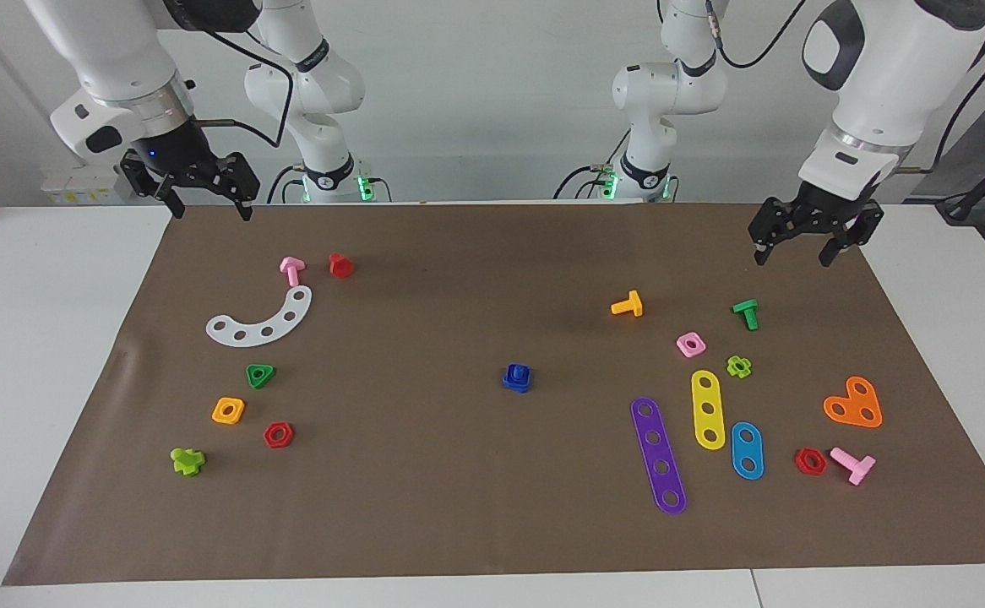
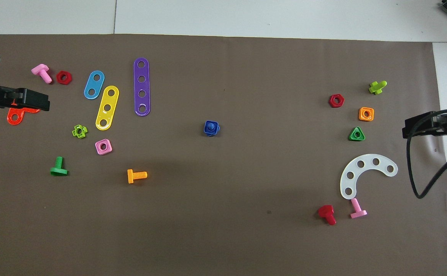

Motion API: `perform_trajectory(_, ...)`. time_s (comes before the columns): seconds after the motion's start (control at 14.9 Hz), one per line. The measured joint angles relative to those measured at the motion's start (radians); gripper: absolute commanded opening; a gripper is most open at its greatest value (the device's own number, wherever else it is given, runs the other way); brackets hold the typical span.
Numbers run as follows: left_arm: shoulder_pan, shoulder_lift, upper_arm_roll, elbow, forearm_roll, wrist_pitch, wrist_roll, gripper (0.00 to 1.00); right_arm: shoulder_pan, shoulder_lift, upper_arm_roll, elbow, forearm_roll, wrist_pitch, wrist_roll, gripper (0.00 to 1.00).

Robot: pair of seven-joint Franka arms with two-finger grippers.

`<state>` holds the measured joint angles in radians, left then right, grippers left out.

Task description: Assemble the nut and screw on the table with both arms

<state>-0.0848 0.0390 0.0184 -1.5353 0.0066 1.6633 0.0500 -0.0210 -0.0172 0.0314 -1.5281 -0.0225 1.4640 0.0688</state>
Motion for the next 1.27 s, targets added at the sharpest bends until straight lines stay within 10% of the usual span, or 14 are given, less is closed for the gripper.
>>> perform_trajectory(1.27, 0.012, -0.04, 0.007, 0.023, 0.0, -0.147, 0.001, 1.0, 0.002, 0.0, 0.005, 0.0, 0.005, -0.038, 0.0, 1.0)
